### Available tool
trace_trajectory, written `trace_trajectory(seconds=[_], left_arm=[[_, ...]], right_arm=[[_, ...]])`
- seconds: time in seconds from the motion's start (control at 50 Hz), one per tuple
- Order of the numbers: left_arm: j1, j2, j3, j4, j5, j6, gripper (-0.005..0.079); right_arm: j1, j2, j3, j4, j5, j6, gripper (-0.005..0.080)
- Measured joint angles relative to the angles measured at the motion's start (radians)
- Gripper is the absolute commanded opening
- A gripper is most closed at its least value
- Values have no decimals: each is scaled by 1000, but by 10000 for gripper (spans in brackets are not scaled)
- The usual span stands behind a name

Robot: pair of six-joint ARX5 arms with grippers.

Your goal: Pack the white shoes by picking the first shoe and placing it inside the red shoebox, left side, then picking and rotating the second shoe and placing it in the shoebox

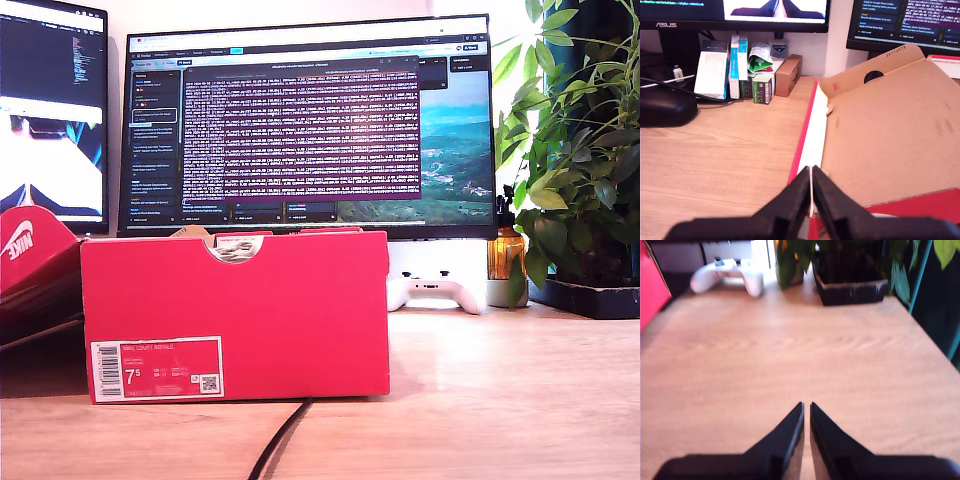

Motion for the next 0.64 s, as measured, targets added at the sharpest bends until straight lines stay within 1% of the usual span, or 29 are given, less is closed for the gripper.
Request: trace_trajectory(seconds=[0.06,0.2,0.34,0.44,0.64], left_arm=[[0,0,0,0,0,0,-21],[0,0,0,0,0,0,-21],[0,0,0,0,0,0,-21],[0,0,0,0,0,0,-21],[0,0,0,0,0,0,-21]], right_arm=[[0,-48,0,5,-18,0,0],[0,-54,4,112,-62,5,0],[0,-54,4,153,-63,0,0],[0,-54,4,127,-60,0,0],[0,-54,4,-16,-60,0,0]])
